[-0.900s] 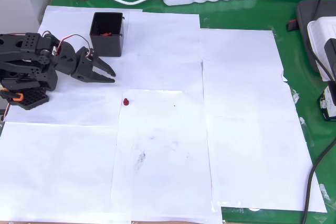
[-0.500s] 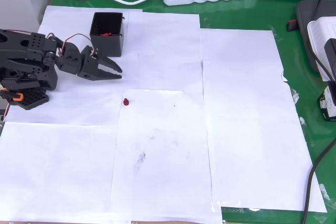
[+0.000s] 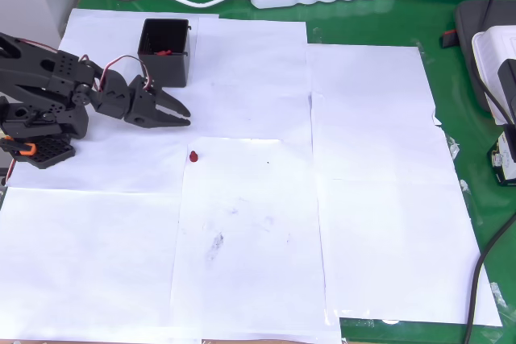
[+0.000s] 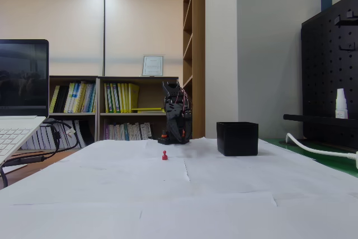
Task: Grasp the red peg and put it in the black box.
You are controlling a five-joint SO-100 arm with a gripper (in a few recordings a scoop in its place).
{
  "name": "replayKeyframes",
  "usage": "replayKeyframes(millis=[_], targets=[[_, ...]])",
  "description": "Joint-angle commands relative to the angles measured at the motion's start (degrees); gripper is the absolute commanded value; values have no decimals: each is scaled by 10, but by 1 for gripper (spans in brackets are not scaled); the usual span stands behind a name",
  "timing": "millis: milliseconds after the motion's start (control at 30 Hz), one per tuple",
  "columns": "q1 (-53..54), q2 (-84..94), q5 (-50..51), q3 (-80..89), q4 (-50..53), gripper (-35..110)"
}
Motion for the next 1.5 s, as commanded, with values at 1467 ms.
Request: replayKeyframes(millis=[1467], targets=[[150, 215, -89, 25, -350, 32]])
